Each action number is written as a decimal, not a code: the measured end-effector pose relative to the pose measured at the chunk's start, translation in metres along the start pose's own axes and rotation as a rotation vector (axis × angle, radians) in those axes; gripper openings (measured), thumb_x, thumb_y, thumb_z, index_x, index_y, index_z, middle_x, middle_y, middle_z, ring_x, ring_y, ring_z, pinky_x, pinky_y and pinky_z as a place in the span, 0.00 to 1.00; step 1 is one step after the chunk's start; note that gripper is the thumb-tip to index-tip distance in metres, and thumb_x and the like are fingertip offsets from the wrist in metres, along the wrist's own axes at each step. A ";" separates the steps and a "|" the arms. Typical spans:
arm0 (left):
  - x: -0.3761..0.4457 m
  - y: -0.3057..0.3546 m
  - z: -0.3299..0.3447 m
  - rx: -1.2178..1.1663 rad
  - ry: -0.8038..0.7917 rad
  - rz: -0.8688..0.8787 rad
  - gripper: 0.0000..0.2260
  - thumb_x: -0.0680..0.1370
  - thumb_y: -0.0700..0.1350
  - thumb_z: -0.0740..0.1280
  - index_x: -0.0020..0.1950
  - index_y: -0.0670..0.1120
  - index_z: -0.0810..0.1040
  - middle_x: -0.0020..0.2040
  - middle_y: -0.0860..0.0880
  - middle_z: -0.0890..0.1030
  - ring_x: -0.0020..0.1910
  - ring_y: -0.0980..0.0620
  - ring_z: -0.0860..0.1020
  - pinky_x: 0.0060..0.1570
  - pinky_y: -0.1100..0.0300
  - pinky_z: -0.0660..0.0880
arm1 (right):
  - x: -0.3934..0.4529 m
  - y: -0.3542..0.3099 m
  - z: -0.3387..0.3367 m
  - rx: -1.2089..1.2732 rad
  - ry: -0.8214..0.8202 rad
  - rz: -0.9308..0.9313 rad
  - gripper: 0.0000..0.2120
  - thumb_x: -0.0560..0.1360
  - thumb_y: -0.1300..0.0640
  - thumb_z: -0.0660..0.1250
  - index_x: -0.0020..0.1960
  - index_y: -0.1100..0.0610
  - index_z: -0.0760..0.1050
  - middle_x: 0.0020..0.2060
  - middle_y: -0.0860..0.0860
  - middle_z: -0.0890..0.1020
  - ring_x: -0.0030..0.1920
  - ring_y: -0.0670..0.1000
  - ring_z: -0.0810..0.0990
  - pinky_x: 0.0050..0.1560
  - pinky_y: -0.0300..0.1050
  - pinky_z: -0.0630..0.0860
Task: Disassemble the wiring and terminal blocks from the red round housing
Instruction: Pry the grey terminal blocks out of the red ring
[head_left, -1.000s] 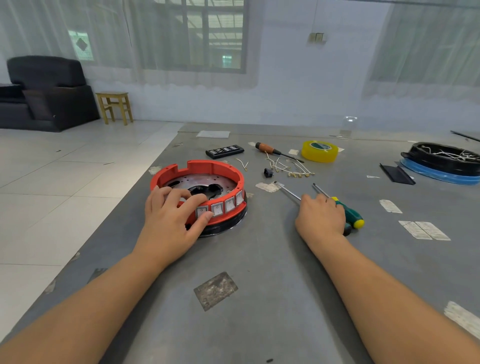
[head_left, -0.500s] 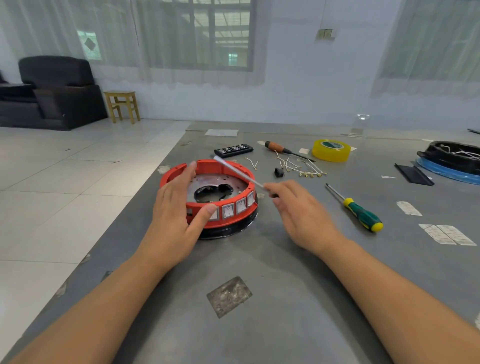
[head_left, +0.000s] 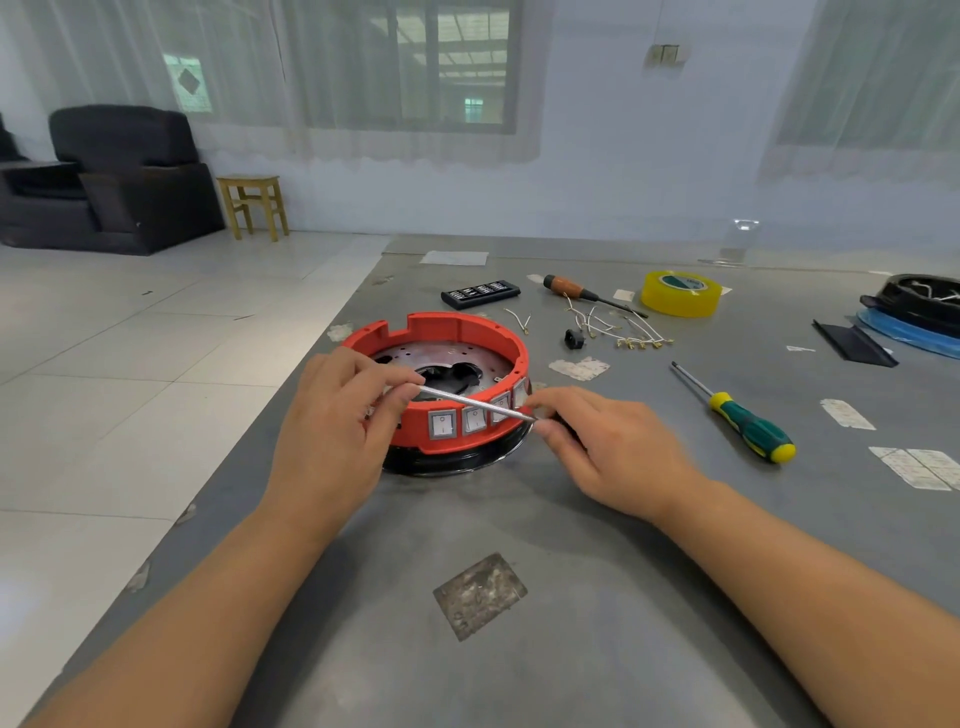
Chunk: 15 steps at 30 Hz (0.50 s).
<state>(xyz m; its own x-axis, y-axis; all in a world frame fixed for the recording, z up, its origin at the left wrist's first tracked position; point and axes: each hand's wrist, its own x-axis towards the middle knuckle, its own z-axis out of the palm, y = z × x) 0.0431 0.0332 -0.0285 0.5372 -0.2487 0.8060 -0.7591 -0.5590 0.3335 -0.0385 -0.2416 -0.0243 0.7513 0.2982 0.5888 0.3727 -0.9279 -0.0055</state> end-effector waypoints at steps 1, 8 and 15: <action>-0.001 0.000 0.001 -0.023 -0.006 -0.004 0.09 0.84 0.50 0.68 0.58 0.49 0.86 0.52 0.54 0.76 0.54 0.54 0.70 0.55 0.69 0.67 | -0.002 0.003 0.000 -0.051 0.028 -0.017 0.17 0.84 0.47 0.54 0.62 0.52 0.78 0.47 0.46 0.81 0.41 0.52 0.81 0.32 0.50 0.77; -0.001 0.001 0.006 -0.034 -0.288 -0.052 0.14 0.81 0.53 0.68 0.67 0.54 0.78 0.60 0.60 0.79 0.61 0.57 0.75 0.67 0.49 0.71 | -0.028 0.030 0.002 -0.171 0.035 0.030 0.17 0.83 0.46 0.54 0.51 0.50 0.79 0.39 0.47 0.79 0.34 0.54 0.79 0.26 0.50 0.74; -0.003 -0.003 0.017 0.047 -0.265 -0.116 0.12 0.80 0.57 0.65 0.61 0.56 0.81 0.52 0.59 0.82 0.55 0.54 0.77 0.65 0.55 0.63 | -0.028 0.038 0.001 -0.211 -0.050 0.128 0.21 0.82 0.37 0.49 0.45 0.47 0.75 0.35 0.46 0.78 0.34 0.52 0.79 0.28 0.49 0.73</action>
<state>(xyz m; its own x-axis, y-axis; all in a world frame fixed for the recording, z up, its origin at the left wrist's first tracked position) 0.0495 0.0223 -0.0400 0.7017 -0.3755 0.6055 -0.6724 -0.6301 0.3885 -0.0455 -0.2849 -0.0416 0.8131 0.1809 0.5533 0.1545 -0.9835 0.0946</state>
